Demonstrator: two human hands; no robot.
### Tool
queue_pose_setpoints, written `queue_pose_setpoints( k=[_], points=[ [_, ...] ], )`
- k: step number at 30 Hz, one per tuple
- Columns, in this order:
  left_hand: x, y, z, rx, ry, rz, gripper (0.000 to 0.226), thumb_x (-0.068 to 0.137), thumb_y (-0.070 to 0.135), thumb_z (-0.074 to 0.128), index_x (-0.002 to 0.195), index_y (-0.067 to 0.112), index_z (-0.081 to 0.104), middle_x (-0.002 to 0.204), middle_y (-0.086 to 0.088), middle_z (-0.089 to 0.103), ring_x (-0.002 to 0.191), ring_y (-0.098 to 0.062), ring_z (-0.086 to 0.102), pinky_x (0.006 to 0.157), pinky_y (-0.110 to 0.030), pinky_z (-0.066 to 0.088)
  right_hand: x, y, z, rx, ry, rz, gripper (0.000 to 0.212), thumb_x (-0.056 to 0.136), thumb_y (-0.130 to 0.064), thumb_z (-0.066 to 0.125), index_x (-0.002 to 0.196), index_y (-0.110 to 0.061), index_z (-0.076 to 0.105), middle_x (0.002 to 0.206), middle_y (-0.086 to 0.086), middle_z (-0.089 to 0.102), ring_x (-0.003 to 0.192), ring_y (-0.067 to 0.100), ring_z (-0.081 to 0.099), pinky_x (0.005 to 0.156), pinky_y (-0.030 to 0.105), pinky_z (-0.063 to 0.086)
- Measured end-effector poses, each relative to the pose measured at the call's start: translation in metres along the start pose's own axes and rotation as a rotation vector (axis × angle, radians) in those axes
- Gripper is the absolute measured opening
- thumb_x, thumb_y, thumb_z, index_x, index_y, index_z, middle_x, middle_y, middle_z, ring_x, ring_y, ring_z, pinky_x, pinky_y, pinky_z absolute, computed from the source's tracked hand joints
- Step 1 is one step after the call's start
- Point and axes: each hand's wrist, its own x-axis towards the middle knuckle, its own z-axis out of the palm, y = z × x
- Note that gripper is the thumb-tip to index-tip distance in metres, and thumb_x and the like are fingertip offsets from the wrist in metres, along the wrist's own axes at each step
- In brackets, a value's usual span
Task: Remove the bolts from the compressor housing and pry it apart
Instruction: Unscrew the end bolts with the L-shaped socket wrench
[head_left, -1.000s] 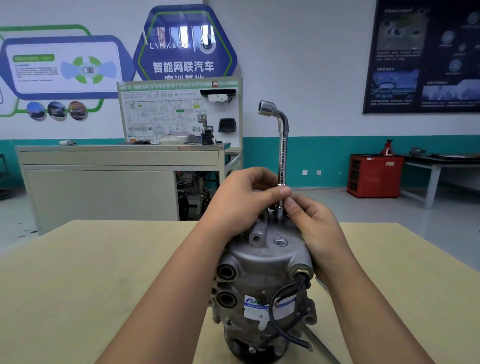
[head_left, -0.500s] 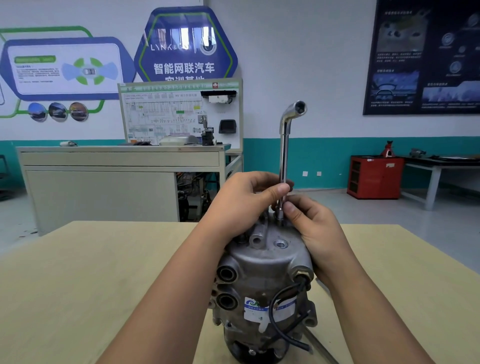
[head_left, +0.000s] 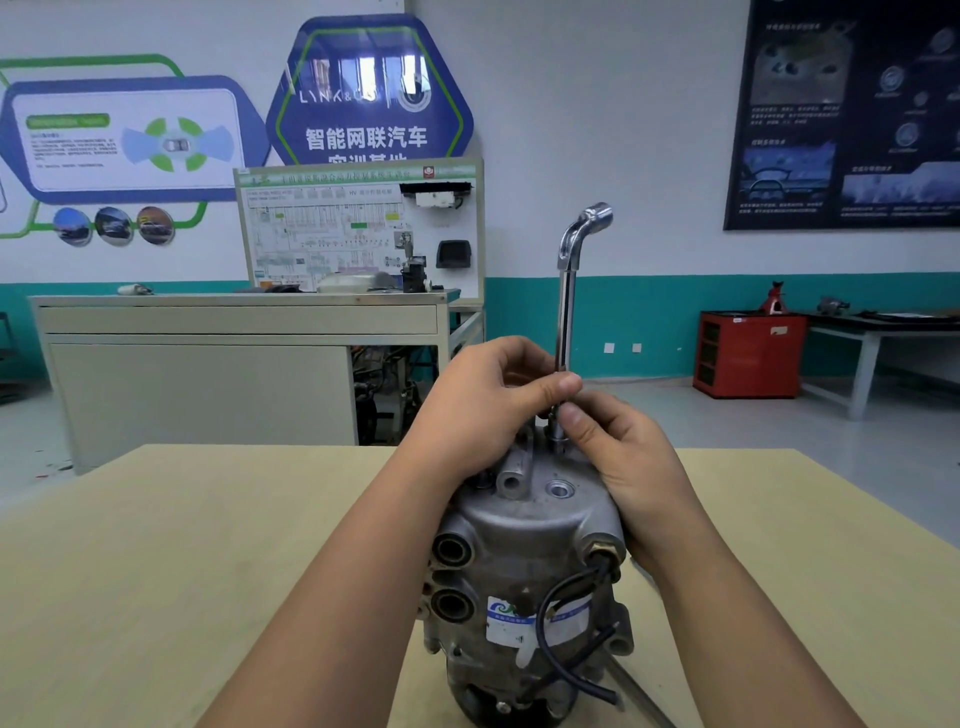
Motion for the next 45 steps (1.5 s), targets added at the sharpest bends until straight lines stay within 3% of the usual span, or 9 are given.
queue_pose_setpoints(
  k=[5,10,14,21,27,31,35,40,45],
  points=[
    [0.0003,-0.0003,0.0004,0.007,0.002,-0.003,0.019,0.079,0.026,0.077,0.072,0.030,0.059,0.069,0.016,0.066,0.066,0.009,0.060,0.065,-0.010,0.046,0.0007,0.0013,-0.0024,-0.013,0.030,-0.025,0.016,0.071,-0.027,0.064,0.085,-0.024,0.069,0.086,-0.003,0.072,0.087,0.013,0.067,0.083,0.036,0.051],
    [-0.0016,0.0033,-0.0021,-0.045,-0.061,0.002,0.015,0.089,0.019,0.066,0.103,0.019,0.070,0.101,0.005,0.073,0.097,-0.003,0.067,0.092,-0.022,0.050,0.0001,-0.0010,-0.0002,-0.007,0.029,-0.003,0.030,0.090,-0.012,0.053,0.083,-0.032,0.074,0.091,0.001,0.073,0.094,0.021,0.067,0.087,0.041,0.052],
    [-0.0030,0.0053,-0.0028,-0.124,-0.085,0.001,0.017,0.094,0.012,0.057,0.104,0.016,0.070,0.096,0.011,0.072,0.096,0.005,0.065,0.088,-0.011,0.047,-0.0005,-0.0038,0.0014,0.003,0.039,0.016,0.035,0.094,-0.012,0.047,0.081,-0.028,0.075,0.090,0.005,0.073,0.092,0.026,0.067,0.088,0.047,0.051],
    [-0.0005,0.0007,-0.0007,-0.025,-0.004,0.017,0.004,0.086,0.026,0.069,0.084,0.029,0.067,0.087,0.010,0.073,0.085,-0.001,0.067,0.081,-0.017,0.051,-0.0026,-0.0041,0.0022,0.039,0.026,0.043,0.024,0.085,-0.030,0.052,0.081,-0.027,0.076,0.092,0.009,0.073,0.092,0.027,0.068,0.089,0.048,0.052],
    [0.0009,-0.0021,0.0001,-0.011,0.023,0.015,0.017,0.078,0.029,0.076,0.070,0.031,0.062,0.064,0.019,0.066,0.067,0.003,0.063,0.068,-0.016,0.048,-0.0014,-0.0029,0.0004,0.010,0.005,-0.006,0.019,0.067,-0.031,0.065,0.084,-0.025,0.072,0.090,0.000,0.073,0.091,0.017,0.068,0.082,0.035,0.052],
    [-0.0001,-0.0014,-0.0015,-0.036,0.014,0.022,0.013,0.079,0.026,0.076,0.073,0.031,0.065,0.073,0.017,0.071,0.073,0.004,0.065,0.071,-0.012,0.049,-0.0002,-0.0009,-0.0014,-0.018,0.015,-0.027,0.016,0.069,-0.028,0.064,0.083,-0.025,0.071,0.085,-0.002,0.072,0.086,0.013,0.067,0.080,0.034,0.051],
    [-0.0016,0.0018,-0.0021,-0.110,-0.054,-0.001,0.012,0.088,0.018,0.067,0.099,0.019,0.072,0.098,0.007,0.074,0.094,-0.002,0.067,0.089,-0.018,0.050,-0.0013,-0.0019,-0.0005,-0.012,0.011,-0.006,0.018,0.077,-0.030,0.057,0.082,-0.032,0.074,0.090,0.001,0.073,0.092,0.022,0.067,0.085,0.041,0.053],
    [-0.0023,0.0023,-0.0033,-0.209,-0.090,0.020,0.026,0.092,0.003,0.058,0.092,0.027,0.069,0.088,0.017,0.073,0.093,0.004,0.066,0.085,-0.011,0.049,-0.0009,-0.0026,0.0015,0.036,0.034,0.046,0.025,0.089,-0.019,0.052,0.080,-0.023,0.075,0.090,0.010,0.073,0.090,0.029,0.067,0.087,0.049,0.052],
    [-0.0008,-0.0008,-0.0025,-0.146,-0.042,0.040,0.016,0.088,0.010,0.066,0.088,0.027,0.068,0.084,0.014,0.073,0.084,0.002,0.067,0.077,-0.011,0.049,-0.0013,-0.0026,0.0015,0.031,0.014,0.041,0.025,0.087,-0.027,0.051,0.082,-0.025,0.076,0.093,0.011,0.073,0.093,0.031,0.067,0.090,0.050,0.051]
  ],
)
